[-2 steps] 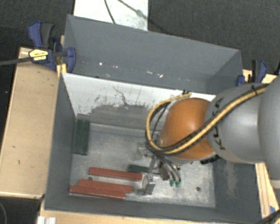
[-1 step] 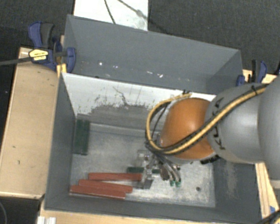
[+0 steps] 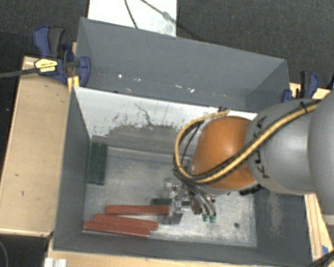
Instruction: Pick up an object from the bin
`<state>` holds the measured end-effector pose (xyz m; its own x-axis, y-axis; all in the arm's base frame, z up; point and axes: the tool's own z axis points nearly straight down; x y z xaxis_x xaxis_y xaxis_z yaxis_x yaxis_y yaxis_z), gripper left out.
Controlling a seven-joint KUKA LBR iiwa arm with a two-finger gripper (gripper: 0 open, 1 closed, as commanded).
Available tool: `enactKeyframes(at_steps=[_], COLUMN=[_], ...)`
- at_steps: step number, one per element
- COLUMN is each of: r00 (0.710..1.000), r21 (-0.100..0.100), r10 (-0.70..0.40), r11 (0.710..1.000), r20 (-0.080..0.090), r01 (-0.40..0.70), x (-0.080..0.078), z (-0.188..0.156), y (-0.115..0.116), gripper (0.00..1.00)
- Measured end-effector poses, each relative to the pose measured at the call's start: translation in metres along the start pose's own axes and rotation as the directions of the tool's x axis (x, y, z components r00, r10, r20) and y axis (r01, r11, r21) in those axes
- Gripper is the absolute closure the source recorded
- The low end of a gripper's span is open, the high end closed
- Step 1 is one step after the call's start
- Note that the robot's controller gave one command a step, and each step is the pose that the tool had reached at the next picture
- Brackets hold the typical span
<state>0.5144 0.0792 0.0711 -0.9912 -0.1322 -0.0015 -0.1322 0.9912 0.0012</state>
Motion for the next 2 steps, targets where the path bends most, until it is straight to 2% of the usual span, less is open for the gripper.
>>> enactKeyframes(at_steps=[1,2], r00=[1.000,1.000], r21=[0.001,0.001], r10=[0.004,0.008], r11=[1.000,1.000], r20=[0.008,0.004], r01=[-0.004,-0.008], x=[-0.003,-0.004], z=[-0.076,-0.097], y=[0.000,0.000], gripper=[1.00,1.00])
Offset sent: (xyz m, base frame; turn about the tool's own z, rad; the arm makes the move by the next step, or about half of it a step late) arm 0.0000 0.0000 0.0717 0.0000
